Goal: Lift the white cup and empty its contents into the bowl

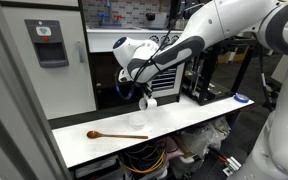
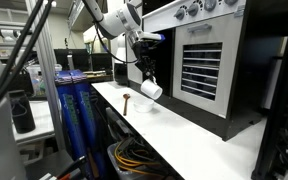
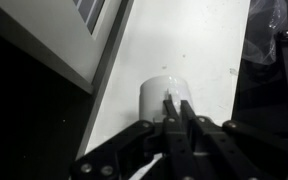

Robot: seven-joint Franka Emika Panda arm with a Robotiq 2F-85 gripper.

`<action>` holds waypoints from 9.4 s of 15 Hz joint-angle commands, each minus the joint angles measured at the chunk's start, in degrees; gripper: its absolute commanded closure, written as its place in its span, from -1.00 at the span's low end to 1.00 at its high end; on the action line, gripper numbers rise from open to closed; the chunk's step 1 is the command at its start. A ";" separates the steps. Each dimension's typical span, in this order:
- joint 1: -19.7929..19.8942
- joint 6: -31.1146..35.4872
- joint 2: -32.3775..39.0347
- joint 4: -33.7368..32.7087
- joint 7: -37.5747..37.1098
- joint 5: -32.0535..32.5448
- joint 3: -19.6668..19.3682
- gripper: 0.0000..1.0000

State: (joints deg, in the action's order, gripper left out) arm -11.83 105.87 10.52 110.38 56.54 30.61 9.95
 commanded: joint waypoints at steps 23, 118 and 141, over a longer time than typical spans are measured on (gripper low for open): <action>-2.57 -11.88 9.24 -9.40 0.62 8.37 1.77 0.96; -12.35 -35.47 23.84 -23.70 19.22 24.65 5.50 0.96; -12.73 -37.80 24.11 -23.09 22.03 27.21 5.63 0.96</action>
State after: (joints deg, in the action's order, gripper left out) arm -24.58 69.43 33.87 87.68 77.24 56.01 14.89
